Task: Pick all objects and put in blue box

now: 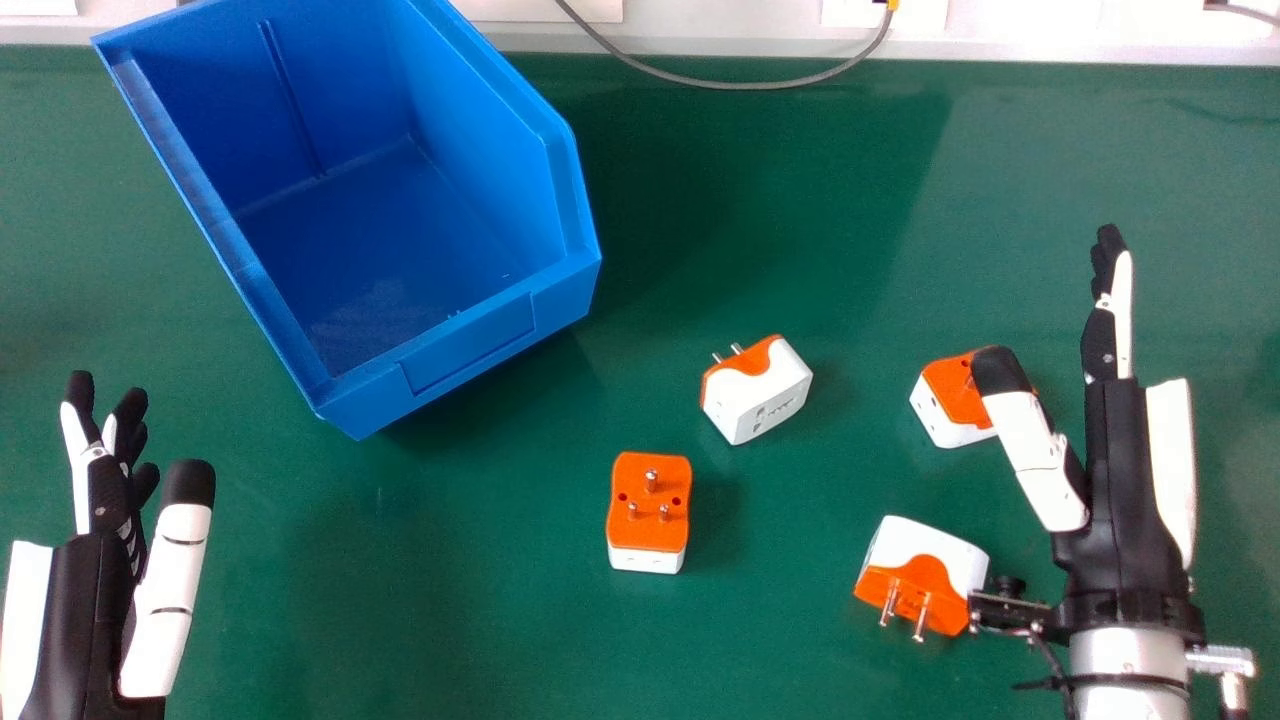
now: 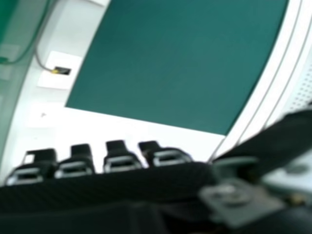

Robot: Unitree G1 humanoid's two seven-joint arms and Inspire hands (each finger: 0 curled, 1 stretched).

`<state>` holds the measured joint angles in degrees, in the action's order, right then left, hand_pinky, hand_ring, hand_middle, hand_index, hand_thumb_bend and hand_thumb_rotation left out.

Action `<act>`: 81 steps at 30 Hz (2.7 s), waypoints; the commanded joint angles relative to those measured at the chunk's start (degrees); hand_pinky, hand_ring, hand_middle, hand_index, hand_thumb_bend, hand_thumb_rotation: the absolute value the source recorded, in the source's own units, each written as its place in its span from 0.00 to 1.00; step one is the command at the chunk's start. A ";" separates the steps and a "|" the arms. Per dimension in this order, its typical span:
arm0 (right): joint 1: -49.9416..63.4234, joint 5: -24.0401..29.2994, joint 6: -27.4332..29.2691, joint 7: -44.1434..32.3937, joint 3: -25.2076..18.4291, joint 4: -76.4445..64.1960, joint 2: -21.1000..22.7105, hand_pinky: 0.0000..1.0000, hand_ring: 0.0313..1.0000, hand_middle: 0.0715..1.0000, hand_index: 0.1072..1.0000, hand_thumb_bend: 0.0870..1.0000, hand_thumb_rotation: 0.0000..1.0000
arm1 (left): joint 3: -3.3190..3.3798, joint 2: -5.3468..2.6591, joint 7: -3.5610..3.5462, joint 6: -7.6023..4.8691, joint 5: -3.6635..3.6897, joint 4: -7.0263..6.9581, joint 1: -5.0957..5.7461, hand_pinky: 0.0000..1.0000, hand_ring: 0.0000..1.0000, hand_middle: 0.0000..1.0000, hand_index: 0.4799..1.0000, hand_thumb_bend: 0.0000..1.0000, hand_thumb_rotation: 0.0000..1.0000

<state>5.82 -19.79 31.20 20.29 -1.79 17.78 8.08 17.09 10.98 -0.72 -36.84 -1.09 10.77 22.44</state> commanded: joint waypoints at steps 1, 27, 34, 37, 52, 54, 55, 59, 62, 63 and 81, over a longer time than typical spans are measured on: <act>1.78 -1.18 0.00 -0.53 0.37 -2.73 1.12 0.98 1.00 1.00 1.00 0.49 1.00 | 0.27 -0.10 0.55 -0.75 -0.14 -0.87 0.66 0.96 0.99 0.99 1.00 0.67 0.97; 14.76 -25.64 -19.62 -10.89 5.96 -22.67 12.90 0.85 0.96 0.97 1.00 0.47 1.00 | 0.47 -0.51 -0.27 0.15 0.91 -3.62 2.62 0.98 0.99 0.99 1.00 0.69 0.97; 15.55 -29.68 -28.24 -17.74 7.80 -27.36 14.46 0.87 0.95 0.97 1.00 0.52 1.00 | 0.61 -0.15 -0.78 0.33 1.54 -3.19 2.62 0.99 1.00 1.00 1.00 0.70 0.98; 15.64 -30.60 -30.30 -19.50 8.60 -28.49 15.01 0.88 0.97 0.98 1.00 0.53 1.00 | 0.69 0.07 -1.01 0.40 1.81 -2.88 2.48 0.99 1.00 1.00 1.00 0.71 0.99; 14.14 -28.58 -33.10 -22.81 9.33 -28.97 16.11 0.98 1.00 1.00 0.99 0.73 0.63 | 0.93 -0.17 -1.77 1.11 2.43 -3.82 2.78 1.00 1.00 1.00 1.00 0.70 1.00; 14.00 -28.44 -33.64 -23.46 9.33 -29.45 16.10 0.98 1.00 1.00 0.99 0.73 0.61 | 0.94 -0.18 -1.72 1.12 2.42 -3.72 2.69 1.00 1.00 1.00 1.00 0.70 1.00; 13.87 -28.58 -33.95 -23.83 9.39 -29.63 16.14 0.99 1.00 1.00 0.99 0.74 0.60 | 0.93 -0.18 -1.71 1.07 2.39 -3.70 2.66 1.00 1.00 1.00 1.00 0.70 1.00; 13.36 -29.46 -34.98 -25.02 9.63 -30.28 16.46 0.99 1.00 1.00 0.99 0.75 0.58 | 0.96 -0.12 -1.71 1.04 2.32 -3.67 2.59 1.00 1.00 1.00 1.00 0.70 1.00; 12.94 -29.83 -35.58 -25.36 9.97 -30.09 16.50 0.99 1.00 1.00 0.98 0.74 0.54 | 0.91 -0.14 -1.77 1.25 2.36 -4.08 2.75 1.00 1.00 1.00 1.00 0.70 1.00; 12.77 -29.91 -35.77 -25.40 10.10 -29.88 16.52 0.99 1.00 1.00 0.98 0.74 0.50 | 0.89 -0.15 -1.78 1.29 2.35 -4.15 2.78 1.00 1.00 1.00 1.00 0.70 1.00; 9.93 -31.61 -41.09 -28.31 13.46 -29.34 16.96 1.00 1.00 1.00 0.98 0.70 0.31 | 0.57 -0.66 -2.19 1.26 3.15 -4.65 3.16 1.00 1.00 1.00 1.00 0.70 1.00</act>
<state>16.36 -50.40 -9.46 -7.77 11.65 -10.29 24.01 17.32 10.11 -2.77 -35.37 1.18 7.35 25.25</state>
